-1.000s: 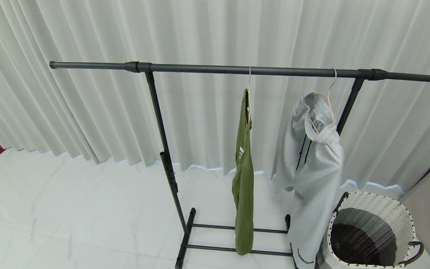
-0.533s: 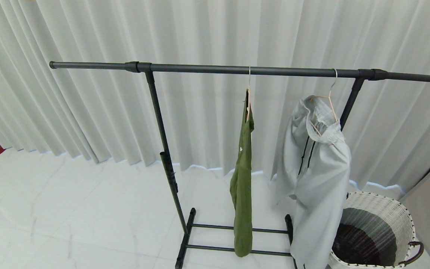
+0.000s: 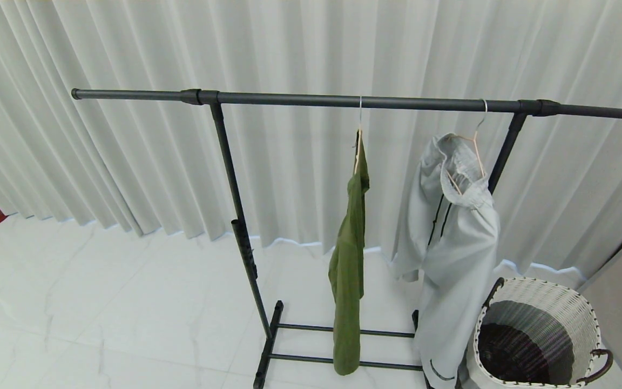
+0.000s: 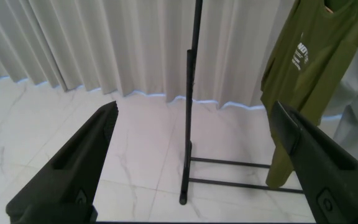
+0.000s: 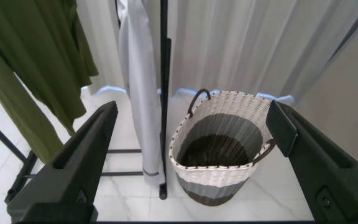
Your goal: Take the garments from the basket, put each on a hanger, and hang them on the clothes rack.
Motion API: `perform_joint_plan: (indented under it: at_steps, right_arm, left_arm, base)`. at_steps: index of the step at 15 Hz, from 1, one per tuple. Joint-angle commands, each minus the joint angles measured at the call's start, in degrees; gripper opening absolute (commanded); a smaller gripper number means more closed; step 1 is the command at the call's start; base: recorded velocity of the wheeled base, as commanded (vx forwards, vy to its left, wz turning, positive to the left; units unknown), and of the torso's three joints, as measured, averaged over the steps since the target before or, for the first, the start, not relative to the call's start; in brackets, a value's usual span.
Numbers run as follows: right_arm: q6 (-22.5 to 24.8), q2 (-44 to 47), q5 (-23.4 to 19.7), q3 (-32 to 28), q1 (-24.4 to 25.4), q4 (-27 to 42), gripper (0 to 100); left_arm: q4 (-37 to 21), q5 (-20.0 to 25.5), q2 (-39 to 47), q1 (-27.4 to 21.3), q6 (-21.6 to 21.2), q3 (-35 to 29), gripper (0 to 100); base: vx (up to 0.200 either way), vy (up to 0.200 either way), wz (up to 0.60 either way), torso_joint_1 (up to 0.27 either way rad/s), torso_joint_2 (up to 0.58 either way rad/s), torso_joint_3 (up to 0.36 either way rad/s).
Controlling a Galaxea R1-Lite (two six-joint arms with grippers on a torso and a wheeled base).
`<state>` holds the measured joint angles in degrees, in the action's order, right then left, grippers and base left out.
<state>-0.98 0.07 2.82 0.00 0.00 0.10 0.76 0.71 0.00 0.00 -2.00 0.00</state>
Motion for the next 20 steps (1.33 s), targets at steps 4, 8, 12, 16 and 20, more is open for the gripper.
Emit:
perform_joint_plan:
  at_steps: [4,8,12,16,20]
  right_arm:
    - [0.0,-0.1,0.0,0.0,0.0,0.0,100]
    - [0.0,0.0,0.0,0.0,0.0,0.0,100]
    - [0.0,-0.1,0.0,0.0,0.0,0.0,100]
    - [0.1,0.0,0.0,0.0,0.0,0.0,100]
    - [0.0,0.0,0.0,0.0,0.0,0.0,100]
  left_arm:
    - [0.0,0.0,0.0,0.0,0.0,0.0,100]
    - [0.0,0.0,0.0,0.0,0.0,0.0,100]
    - [0.0,0.0,0.0,0.0,0.0,0.0,100]
    - [0.0,0.0,0.0,0.0,0.0,0.0,100]
    - [0.0,0.0,0.0,0.0,0.0,0.0,100]
  base:
    - [0.000,0.000,0.00,0.000,0.00,0.000]
    - [0.000,0.000,0.00,0.000,0.00,0.000]
    - [0.000,0.000,0.00,0.000,0.00,0.000]
    - [0.000,0.000,0.00,0.000,0.00,0.000]
    - [0.000,0.000,0.00,0.000,0.00,0.000]
